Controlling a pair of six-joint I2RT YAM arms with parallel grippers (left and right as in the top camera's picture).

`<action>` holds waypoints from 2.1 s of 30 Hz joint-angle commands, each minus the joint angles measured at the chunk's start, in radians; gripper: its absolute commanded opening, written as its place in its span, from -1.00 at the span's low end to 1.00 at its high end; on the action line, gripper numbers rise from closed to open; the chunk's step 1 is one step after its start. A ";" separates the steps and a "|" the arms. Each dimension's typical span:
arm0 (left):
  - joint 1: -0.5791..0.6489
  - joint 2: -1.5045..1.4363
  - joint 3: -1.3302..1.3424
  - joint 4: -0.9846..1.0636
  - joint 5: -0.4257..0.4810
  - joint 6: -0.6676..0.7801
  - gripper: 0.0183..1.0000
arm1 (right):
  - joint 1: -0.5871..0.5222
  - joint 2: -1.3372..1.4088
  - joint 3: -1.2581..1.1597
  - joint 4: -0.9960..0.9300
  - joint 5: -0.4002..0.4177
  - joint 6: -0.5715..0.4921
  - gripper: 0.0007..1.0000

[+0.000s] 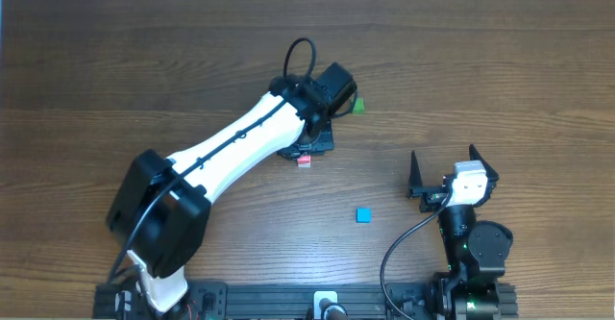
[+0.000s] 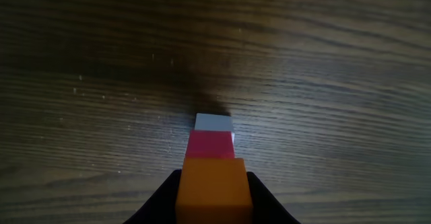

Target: Stack Cubes

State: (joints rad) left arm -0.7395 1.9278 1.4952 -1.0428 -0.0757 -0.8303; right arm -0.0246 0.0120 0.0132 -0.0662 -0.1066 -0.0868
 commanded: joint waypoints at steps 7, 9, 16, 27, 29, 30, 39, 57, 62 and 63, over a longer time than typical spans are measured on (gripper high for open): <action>-0.005 0.037 0.010 -0.008 0.027 0.014 -0.95 | -0.004 -0.006 -0.008 0.002 -0.001 -0.005 0.98; -0.005 0.037 0.010 -0.009 0.031 0.015 -0.95 | -0.004 -0.006 -0.008 0.002 -0.001 -0.005 0.99; -0.005 0.037 0.010 -0.024 0.042 0.014 -0.95 | -0.004 -0.006 -0.008 0.002 -0.001 -0.005 0.98; -0.005 0.045 0.010 -0.023 0.041 0.014 -0.94 | -0.004 -0.006 -0.008 0.002 -0.001 -0.005 0.99; -0.005 0.046 0.010 -0.024 0.041 0.014 -0.95 | -0.004 -0.006 -0.008 0.002 -0.001 -0.005 0.99; -0.005 0.046 0.010 -0.023 0.041 0.014 -0.95 | -0.004 -0.006 -0.008 0.002 -0.001 -0.005 0.99; -0.005 0.049 0.010 -0.024 0.040 0.014 -0.93 | -0.004 -0.006 -0.008 0.002 -0.001 -0.005 0.99; -0.004 0.063 0.010 -0.024 0.034 0.014 -0.91 | -0.004 -0.006 -0.008 0.002 -0.001 -0.005 0.99; -0.004 0.067 0.010 -0.023 0.034 0.014 -0.90 | -0.004 -0.006 -0.008 0.002 -0.001 -0.005 0.98; -0.004 0.067 0.010 -0.023 0.034 0.014 -0.89 | -0.004 -0.006 -0.008 0.002 -0.001 -0.005 0.99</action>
State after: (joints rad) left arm -0.7406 1.9743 1.4952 -1.0653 -0.0406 -0.8307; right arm -0.0246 0.0120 0.0132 -0.0662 -0.1066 -0.0864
